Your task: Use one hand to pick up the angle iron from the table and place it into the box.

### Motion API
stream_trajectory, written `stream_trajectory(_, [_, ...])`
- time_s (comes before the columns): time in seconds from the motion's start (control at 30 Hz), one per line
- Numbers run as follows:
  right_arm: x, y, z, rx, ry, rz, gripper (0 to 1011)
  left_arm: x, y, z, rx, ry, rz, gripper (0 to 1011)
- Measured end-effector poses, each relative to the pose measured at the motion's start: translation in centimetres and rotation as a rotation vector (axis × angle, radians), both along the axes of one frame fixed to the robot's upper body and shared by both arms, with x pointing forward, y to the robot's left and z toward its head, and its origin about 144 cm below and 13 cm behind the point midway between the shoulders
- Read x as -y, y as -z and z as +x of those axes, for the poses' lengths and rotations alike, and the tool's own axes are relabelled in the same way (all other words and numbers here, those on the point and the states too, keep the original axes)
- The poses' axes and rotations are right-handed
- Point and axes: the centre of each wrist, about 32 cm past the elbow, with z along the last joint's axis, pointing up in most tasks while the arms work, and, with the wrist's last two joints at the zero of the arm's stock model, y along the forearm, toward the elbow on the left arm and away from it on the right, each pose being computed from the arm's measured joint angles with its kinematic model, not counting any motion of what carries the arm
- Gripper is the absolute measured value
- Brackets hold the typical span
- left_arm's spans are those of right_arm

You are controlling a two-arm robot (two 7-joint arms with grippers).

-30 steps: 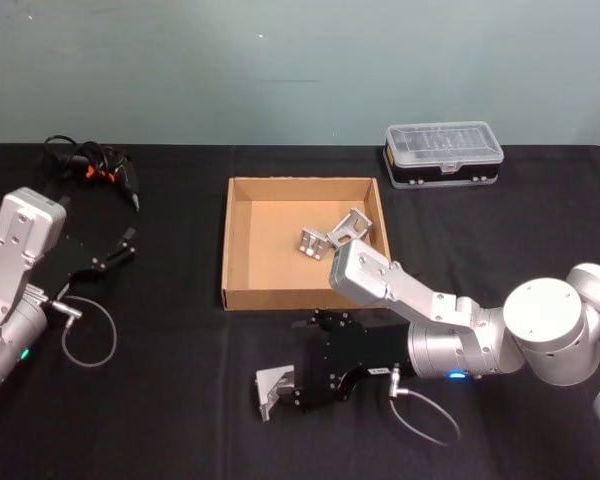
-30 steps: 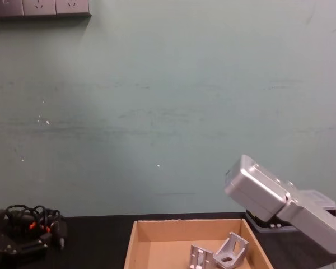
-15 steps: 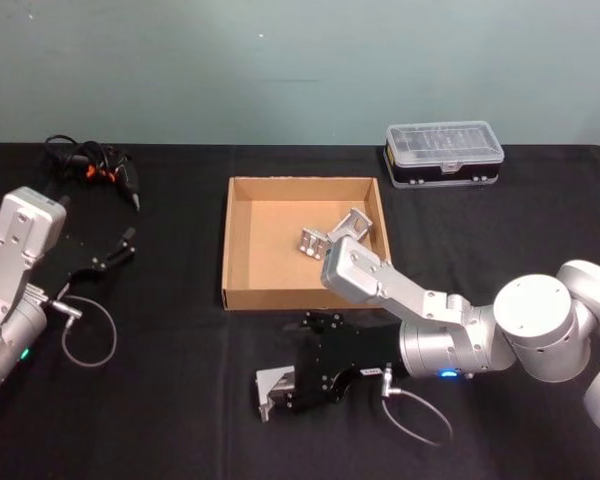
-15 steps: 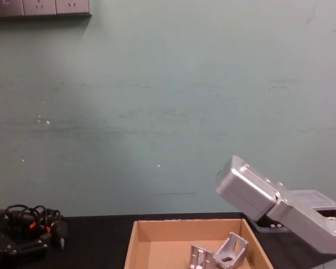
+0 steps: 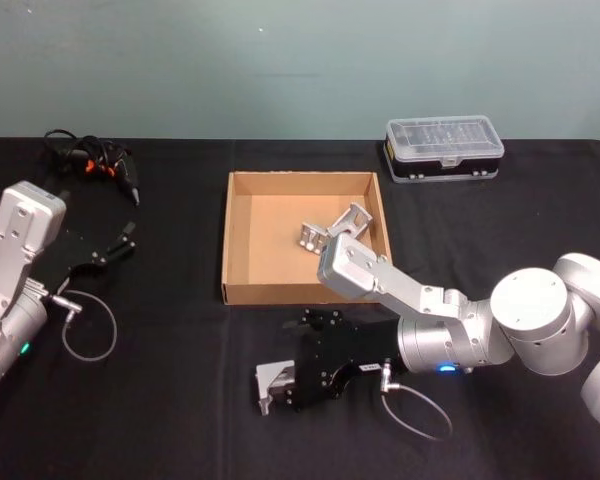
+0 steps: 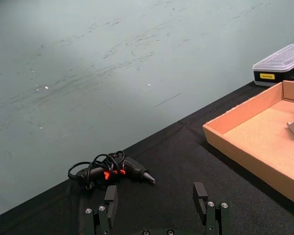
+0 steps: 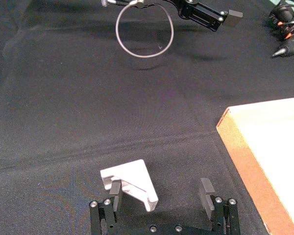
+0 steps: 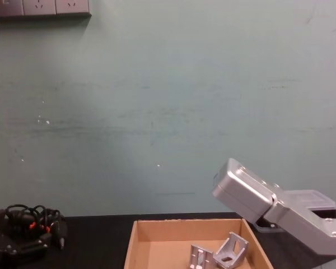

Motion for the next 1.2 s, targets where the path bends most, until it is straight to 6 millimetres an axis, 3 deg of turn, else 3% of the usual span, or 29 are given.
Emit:
stream_trajectory(0.5, [-0.04, -0.02, 0.01, -0.001, 0.005, -0.007, 973, 0.0, 0.0, 0.0, 0.0, 0.0, 0.0, 1012])
stream_trajectory(0.67, [-0.04, -0.02, 0.0, 0.0, 0.005, -0.006, 883, 0.0, 0.0, 0.0, 0.0, 0.0, 0.0, 1011])
stream_trajectory(1.2, [-0.03, -0.02, -0.01, 0.002, 0.005, -0.004, 378, 0.0, 0.0, 0.0, 0.0, 0.0, 0.0, 1011])
